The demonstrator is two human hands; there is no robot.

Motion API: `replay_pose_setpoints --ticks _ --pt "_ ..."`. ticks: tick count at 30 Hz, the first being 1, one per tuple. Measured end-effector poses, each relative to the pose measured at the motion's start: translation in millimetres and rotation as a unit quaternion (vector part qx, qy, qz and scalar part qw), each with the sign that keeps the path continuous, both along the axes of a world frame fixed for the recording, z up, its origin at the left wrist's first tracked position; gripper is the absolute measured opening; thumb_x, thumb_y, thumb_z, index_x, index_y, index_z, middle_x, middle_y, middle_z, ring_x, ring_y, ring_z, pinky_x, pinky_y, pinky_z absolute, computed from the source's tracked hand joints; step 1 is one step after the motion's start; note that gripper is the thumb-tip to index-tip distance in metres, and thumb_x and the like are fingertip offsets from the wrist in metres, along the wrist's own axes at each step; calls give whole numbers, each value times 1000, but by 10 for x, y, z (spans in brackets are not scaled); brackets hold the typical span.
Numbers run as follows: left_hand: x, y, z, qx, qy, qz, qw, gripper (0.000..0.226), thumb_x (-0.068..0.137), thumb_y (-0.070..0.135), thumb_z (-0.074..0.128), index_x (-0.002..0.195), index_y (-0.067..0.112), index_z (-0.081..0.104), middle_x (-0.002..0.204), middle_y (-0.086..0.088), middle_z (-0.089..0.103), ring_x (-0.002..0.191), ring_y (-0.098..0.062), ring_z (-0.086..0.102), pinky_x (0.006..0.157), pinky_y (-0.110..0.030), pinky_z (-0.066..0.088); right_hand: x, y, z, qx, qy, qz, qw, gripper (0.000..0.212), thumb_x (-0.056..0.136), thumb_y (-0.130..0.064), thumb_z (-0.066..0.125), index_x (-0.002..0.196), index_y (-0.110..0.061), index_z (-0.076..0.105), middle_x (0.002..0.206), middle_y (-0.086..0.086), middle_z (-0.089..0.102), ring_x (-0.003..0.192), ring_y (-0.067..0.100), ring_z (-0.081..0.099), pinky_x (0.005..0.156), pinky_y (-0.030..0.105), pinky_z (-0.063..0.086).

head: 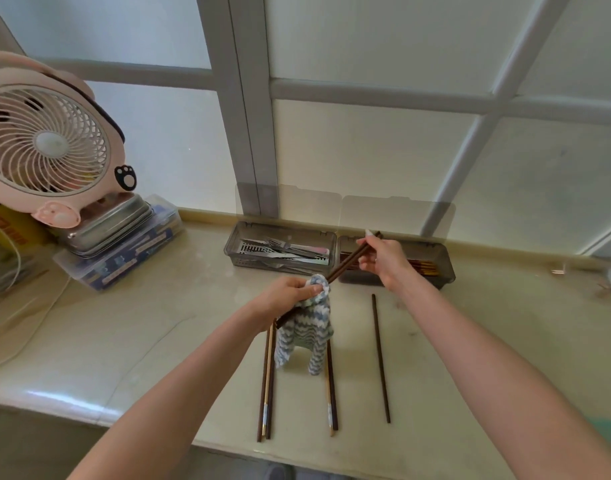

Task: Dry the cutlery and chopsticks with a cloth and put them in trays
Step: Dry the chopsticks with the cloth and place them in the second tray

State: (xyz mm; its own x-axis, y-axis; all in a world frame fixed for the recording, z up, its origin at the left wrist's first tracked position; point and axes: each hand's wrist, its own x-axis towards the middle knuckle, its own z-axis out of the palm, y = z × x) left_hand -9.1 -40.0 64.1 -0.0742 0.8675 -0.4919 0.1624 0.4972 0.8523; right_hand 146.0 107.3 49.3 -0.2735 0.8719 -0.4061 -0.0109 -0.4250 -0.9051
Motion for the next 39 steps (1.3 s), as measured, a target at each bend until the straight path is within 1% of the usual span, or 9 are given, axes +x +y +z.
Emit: replay_pose_setpoints --ticks 4,8,12,22,28,30,34,36,39 --pt "92 147 88 19 10 0 1000 25 91 31 57 80 9 63 77 -6 67 73 -19 64 74 -30 49 185 199 31 3 17 -48 999 26 100 -22 48 84 -5 60 70 7 54 43 7 53 42 19 48" --pt "204 282 230 45 11 13 999 29 91 30 57 66 16 57 63 2 64 62 -13 61 64 -24 44 401 426 62 5 28 -99 995 26 99 -21 50 81 -6 61 69 6 55 41 6 52 40 19 46" --pt "248 332 281 49 34 29 998 27 91 31 55 73 12 61 72 -3 66 68 -15 62 65 -26 44 677 719 34 1 25 -215 976 26 97 -18 51 74 -7 57 69 6 56 32 5 47 34 18 41" --pt "101 212 225 95 -75 180 976 24 94 22 50 92 3 64 83 -6 71 75 -15 68 64 -24 51 904 1046 -581 -60 -86 -395 913 33 100 -34 42 84 -10 58 92 5 63 51 13 58 47 20 47" --pt "24 94 127 91 -63 216 970 22 94 24 51 93 8 66 87 -7 71 78 -16 67 64 -23 50 871 1182 -849 -142 -173 -227 948 18 91 -19 60 101 -4 54 81 12 59 59 27 62 77 39 59" --pt "32 84 93 88 -66 223 969 22 94 24 51 95 7 65 88 -7 71 79 -17 68 64 -23 50 801 1093 -924 -54 -282 -176 942 18 89 -16 54 101 -6 62 87 11 64 70 30 65 74 42 58" --pt "101 97 83 83 -76 221 969 21 94 23 50 94 9 66 83 -3 72 74 -13 69 61 -21 51 575 732 -987 266 -457 93 843 21 93 -24 52 101 -25 71 106 1 63 103 25 57 79 29 44" --pt "121 105 85 83 -77 218 969 21 94 24 50 95 9 65 84 -3 72 76 -13 69 63 -22 50 459 604 -1016 322 -489 229 777 31 98 -41 42 97 -28 70 106 -1 65 109 24 52 93 36 39" --pt "138 101 96 88 -72 226 968 22 94 25 50 92 10 65 84 -3 72 76 -14 68 65 -24 49 401 564 -1095 313 -516 276 748 52 97 -56 29 81 -25 67 94 1 65 101 24 58 99 44 36"
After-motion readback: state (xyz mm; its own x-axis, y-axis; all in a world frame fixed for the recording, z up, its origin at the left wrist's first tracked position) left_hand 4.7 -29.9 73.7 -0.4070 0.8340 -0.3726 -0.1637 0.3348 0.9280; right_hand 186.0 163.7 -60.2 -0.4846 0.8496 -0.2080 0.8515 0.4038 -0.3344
